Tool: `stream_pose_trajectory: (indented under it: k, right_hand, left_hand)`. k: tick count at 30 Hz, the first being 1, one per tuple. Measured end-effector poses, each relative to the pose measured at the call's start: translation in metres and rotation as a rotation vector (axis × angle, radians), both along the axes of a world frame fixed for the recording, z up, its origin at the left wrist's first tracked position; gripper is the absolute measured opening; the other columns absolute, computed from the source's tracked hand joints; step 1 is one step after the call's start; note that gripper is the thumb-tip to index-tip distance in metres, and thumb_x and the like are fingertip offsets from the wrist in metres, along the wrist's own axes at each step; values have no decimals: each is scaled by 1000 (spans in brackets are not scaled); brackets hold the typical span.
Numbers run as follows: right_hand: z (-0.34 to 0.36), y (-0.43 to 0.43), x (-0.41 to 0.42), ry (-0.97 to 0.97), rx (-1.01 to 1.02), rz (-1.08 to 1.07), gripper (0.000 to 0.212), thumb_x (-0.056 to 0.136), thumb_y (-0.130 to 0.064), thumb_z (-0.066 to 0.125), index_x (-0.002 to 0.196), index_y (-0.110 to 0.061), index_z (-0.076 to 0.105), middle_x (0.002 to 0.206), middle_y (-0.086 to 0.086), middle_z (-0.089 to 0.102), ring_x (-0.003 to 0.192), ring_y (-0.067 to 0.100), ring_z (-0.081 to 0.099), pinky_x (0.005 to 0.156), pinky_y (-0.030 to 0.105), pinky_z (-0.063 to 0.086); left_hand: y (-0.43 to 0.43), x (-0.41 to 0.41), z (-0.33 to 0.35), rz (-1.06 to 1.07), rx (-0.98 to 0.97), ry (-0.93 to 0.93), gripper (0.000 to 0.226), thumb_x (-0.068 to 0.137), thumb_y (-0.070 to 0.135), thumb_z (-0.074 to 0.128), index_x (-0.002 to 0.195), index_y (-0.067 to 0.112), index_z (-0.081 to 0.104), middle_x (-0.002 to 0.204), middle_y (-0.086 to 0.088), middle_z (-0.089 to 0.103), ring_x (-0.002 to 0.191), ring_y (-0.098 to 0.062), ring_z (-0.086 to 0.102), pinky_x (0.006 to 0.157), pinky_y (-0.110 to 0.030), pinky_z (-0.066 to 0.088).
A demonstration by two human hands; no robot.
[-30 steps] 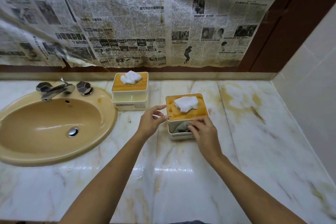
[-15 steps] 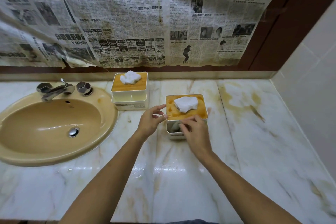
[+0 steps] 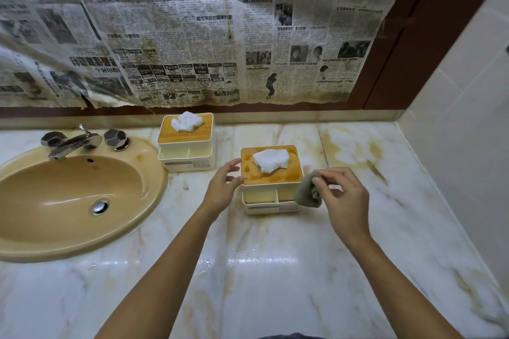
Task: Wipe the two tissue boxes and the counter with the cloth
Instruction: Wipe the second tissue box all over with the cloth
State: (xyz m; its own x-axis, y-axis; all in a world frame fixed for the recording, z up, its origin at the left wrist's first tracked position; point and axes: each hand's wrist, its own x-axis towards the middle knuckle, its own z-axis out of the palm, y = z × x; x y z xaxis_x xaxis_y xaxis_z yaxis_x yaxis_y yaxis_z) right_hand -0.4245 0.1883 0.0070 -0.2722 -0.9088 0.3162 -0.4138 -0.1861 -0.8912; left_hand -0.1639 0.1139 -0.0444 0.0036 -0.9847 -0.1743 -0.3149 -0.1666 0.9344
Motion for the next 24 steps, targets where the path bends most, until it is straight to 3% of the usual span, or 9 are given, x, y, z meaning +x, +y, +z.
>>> stream_pose_trajectory:
  k: [4,9,16,19,24]
  right_hand:
    - [-12,1,12,-8,-3,27,19,87,-5,74,99,-20,76,103,-2,63,95,14,65,72,28,60]
    - [-18,-2,29,-18,-114,-4,16,88,-2,72,102,-10,75,106,1,59,103,14,63,77,22,57]
    - [-73,-9,32,538,38,155,16,89,-15,71,105,-14,75,105,-5,63,96,10,59,83,20,52]
    - [-73,-15,38,541,99,138,14,93,-16,66,104,-14,74,103,-3,67,91,14,63,78,20,48]
    - [-65,-23,43,596,198,188,15,96,-16,59,99,-14,73,98,1,72,90,22,64,75,32,50]
  left_hand:
    - [-4,-4,0,6,-26,-48,45,100,16,53,143,31,52,137,8,54,114,-16,56,92,-28,46]
    - [-1,2,-5,-25,-24,-45,46,101,22,56,144,35,50,136,8,55,118,-19,55,103,-39,47]
    - [-1,4,-2,-55,-22,-74,47,101,27,55,146,37,47,135,7,55,122,-21,52,104,-41,45]
    - [-1,5,-1,-62,-27,-100,47,101,24,56,146,35,47,136,5,55,123,-21,52,106,-39,43]
    - [-1,4,0,-69,-27,-112,47,101,26,56,147,35,47,137,6,55,124,-20,51,102,-35,43]
